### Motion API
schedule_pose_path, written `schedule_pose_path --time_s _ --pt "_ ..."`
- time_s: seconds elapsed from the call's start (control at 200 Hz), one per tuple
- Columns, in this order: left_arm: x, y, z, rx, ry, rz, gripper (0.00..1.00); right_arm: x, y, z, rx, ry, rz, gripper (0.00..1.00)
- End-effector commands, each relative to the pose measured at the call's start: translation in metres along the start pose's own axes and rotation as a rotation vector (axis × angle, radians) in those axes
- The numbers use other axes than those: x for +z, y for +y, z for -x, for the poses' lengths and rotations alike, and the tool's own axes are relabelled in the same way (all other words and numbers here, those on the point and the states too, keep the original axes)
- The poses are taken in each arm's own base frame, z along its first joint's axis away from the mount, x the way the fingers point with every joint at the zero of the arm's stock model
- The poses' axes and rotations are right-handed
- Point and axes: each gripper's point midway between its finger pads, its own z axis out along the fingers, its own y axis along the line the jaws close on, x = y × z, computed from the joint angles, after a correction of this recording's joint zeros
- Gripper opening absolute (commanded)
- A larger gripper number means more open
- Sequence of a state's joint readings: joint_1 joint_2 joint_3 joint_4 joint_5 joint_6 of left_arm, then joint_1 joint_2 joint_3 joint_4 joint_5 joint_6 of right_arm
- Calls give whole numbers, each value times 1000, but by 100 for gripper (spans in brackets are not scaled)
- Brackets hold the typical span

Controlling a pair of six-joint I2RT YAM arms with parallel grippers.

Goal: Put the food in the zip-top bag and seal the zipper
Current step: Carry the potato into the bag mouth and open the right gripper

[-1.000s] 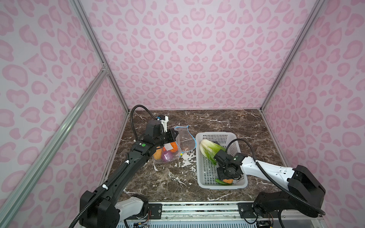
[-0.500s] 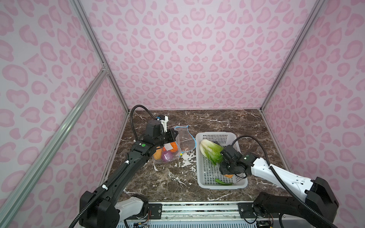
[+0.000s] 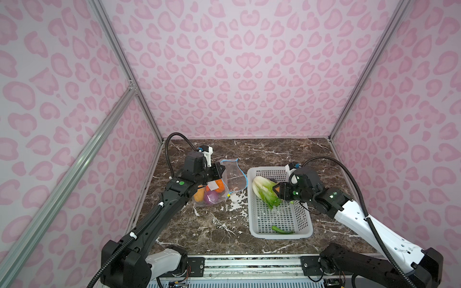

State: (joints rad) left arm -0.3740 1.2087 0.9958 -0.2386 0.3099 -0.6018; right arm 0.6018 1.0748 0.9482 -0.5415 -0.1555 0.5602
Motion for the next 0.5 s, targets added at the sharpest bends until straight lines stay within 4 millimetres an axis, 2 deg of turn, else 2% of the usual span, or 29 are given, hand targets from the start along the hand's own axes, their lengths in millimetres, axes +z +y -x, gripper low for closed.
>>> schedule_pose_path --time_s 0.0,0.075,0.175,0.31,0.495 --pt "0 -4 3 9 -6 -16 2 -2 43 35 -54 -111 174 46" --pt "0 -4 3 11 -5 -17 2 -4 68 53 -75 -171 258 46" --pt "0 -5 3 12 -3 -17 2 0 103 64 -143 -211 331 46" --pt "0 -6 4 12 -3 -21 2 14 143 64 -269 -201 363 46" --pt "-1 -7 3 12 -2 -26 2 40 180 58 -362 -186 373 45"
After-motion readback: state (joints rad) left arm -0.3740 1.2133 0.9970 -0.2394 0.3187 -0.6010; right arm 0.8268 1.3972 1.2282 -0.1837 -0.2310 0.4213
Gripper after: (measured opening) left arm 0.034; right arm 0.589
